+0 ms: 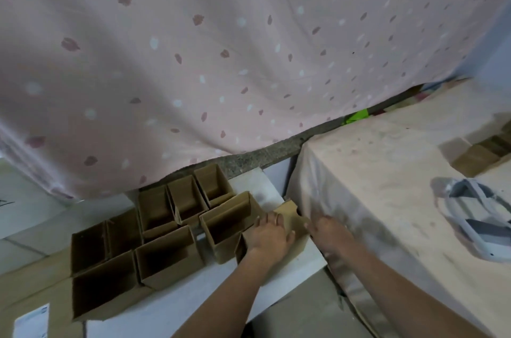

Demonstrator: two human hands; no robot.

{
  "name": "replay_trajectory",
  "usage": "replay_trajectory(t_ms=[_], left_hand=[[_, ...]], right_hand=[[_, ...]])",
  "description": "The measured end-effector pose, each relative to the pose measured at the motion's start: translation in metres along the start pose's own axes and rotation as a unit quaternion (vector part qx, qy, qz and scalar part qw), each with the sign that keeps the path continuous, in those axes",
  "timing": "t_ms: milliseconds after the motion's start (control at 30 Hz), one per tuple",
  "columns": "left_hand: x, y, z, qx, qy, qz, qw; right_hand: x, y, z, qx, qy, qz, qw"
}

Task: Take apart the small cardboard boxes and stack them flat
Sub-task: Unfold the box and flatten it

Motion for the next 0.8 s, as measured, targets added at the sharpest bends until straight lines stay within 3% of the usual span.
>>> replay_trajectory(t_ms=[267,467,600,800], left_hand=[[0.008,-0.031,0.035,-0.038,-0.012,0.004,0.999],[0.013,-0.041,0.039,-0.046,-0.016,-0.019,0.999],[0.013,-0.041,0.04,-0.03,-0.014,-0.034,0.999],[0.016,-0.033,0.038,0.01,0.074,-0.057,0.996]], right_hand=[[0.007,-0.038,0.019,-0.038,-0.151,0.049,0.986],[0.02,-0.059,0.032,-0.067,-0.193,0.042,0.978],[0.021,-0.067,0.03,-0.067,-0.213,0.01,0.975],[0.03,-0.063,0.024,-0.11,-0.248,-0.043,0.961]])
Point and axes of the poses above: each hand's wrist, its own y-axis away from the middle knuckle, its own z-axis out of the palm, x = y × z, the point moved 6 cm from there along -y, towards the middle knuckle, and after that the axes turned 8 degrees about x, right-handed, at the moved point
